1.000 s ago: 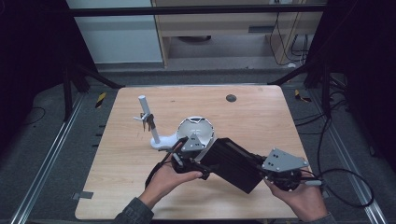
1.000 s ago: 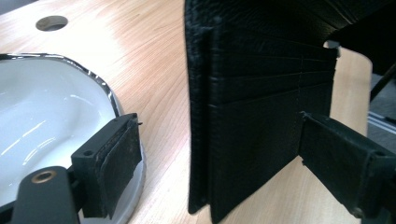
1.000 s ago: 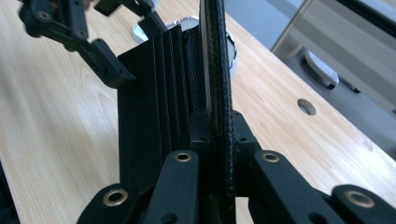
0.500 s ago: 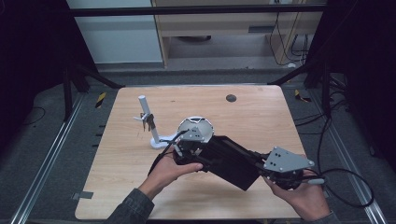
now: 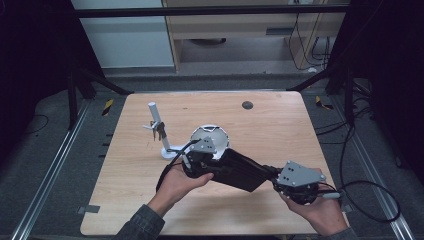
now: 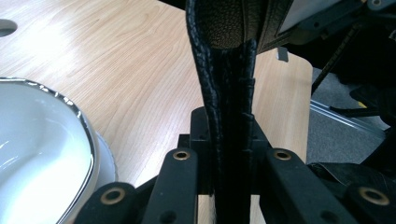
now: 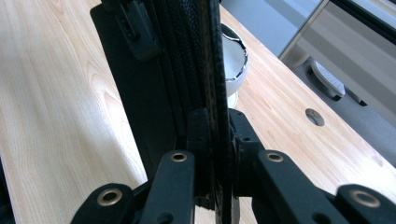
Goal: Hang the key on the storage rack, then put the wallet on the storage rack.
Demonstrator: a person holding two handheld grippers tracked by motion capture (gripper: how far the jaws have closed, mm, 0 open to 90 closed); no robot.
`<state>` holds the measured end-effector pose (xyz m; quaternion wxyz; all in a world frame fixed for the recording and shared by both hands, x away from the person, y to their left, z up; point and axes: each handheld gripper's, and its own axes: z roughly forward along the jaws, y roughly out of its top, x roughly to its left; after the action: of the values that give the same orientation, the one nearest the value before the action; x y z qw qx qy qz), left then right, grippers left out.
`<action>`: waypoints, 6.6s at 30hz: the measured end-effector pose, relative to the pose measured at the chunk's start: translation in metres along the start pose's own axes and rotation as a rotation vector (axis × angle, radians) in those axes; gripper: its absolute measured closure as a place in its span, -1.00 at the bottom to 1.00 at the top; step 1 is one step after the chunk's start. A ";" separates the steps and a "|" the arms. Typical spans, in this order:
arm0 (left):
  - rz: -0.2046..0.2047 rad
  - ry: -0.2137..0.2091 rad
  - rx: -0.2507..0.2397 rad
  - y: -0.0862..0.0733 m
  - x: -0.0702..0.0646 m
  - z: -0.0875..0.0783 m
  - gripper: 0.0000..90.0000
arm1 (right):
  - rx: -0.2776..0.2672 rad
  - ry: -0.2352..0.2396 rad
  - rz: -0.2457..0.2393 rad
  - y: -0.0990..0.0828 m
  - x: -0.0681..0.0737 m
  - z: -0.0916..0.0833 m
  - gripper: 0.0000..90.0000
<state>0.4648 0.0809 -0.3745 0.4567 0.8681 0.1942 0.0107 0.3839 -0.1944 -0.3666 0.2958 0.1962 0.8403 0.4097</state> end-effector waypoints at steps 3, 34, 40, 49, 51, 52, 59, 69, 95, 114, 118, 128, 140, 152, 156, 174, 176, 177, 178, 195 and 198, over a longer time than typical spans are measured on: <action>0.009 0.003 -0.001 0.003 -0.002 -0.003 0.77 | 0.002 0.003 0.007 -0.002 0.000 0.002 0.77; 0.040 0.149 -0.032 0.048 0.001 -0.059 0.77 | 0.031 -0.116 0.316 -0.067 0.000 0.031 -0.73; 0.054 0.176 -0.016 0.053 0.003 -0.065 0.77 | 0.036 -0.146 0.363 -0.083 0.002 0.042 -0.75; 0.057 0.216 -0.013 0.058 0.005 -0.079 0.77 | 0.066 -0.151 0.392 -0.092 0.005 0.048 -0.74; 0.058 0.224 -0.006 0.059 0.007 -0.081 0.77 | 0.068 -0.153 0.390 -0.093 0.006 0.049 -0.74; 0.058 0.229 -0.006 0.059 0.008 -0.083 0.77 | 0.072 -0.153 0.392 -0.093 0.006 0.049 -0.74; 0.068 0.271 0.002 0.064 0.013 -0.093 0.77 | 0.080 -0.149 0.400 -0.096 0.007 0.051 -0.74; 0.093 0.331 0.030 0.068 0.016 -0.102 0.77 | 0.090 -0.140 0.392 -0.097 0.008 0.053 -0.74; 0.103 0.373 0.151 0.047 0.046 -0.073 0.77 | 0.099 -0.132 0.397 -0.101 0.007 0.052 -0.74; 0.068 0.361 0.176 0.041 0.055 -0.051 0.76 | 0.110 -0.121 0.394 -0.102 0.008 0.054 -0.74; 0.064 0.362 0.182 0.041 0.056 -0.047 0.76 | 0.112 -0.118 0.397 -0.102 0.008 0.055 -0.74; 0.044 0.358 0.174 0.041 0.060 -0.040 0.75 | 0.116 -0.115 0.399 -0.103 0.007 0.055 -0.75; 0.022 0.368 0.160 0.043 0.064 -0.035 0.75 | 0.126 -0.106 0.399 -0.104 0.008 0.057 -0.76; -0.001 0.425 0.086 0.046 0.064 -0.044 0.57 | 0.132 -0.104 0.396 -0.104 0.008 0.057 -0.77; -0.005 0.437 0.080 0.045 0.064 -0.048 0.53 | 0.132 -0.104 0.399 -0.105 0.007 0.056 -0.77; 0.013 0.479 -0.001 0.045 0.049 -0.078 0.09 | 0.133 -0.105 0.399 -0.105 0.008 0.056 -0.78; 0.017 0.484 -0.017 0.045 0.046 -0.083 0.03 | 0.134 -0.106 0.400 -0.104 0.008 0.056 -0.78; 0.031 0.483 -0.016 0.045 0.043 -0.087 -0.02 | 0.135 -0.106 0.401 -0.104 0.008 0.056 -0.79; 0.027 0.482 -0.026 0.044 0.041 -0.088 -0.05 | 0.138 -0.106 0.401 -0.104 0.008 0.056 -0.79; 0.042 0.449 -0.084 0.011 0.007 -0.122 -0.78 | 0.156 -0.107 0.410 -0.105 0.008 0.059 -0.86; 0.052 0.453 -0.072 0.001 0.004 -0.125 -0.80 | 0.164 -0.104 0.416 -0.106 0.007 0.061 -0.87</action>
<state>0.4441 0.1805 -0.3019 0.4314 0.8314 0.2691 0.2240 0.4094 -0.2171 -0.4842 0.2309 0.4095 0.7960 0.3814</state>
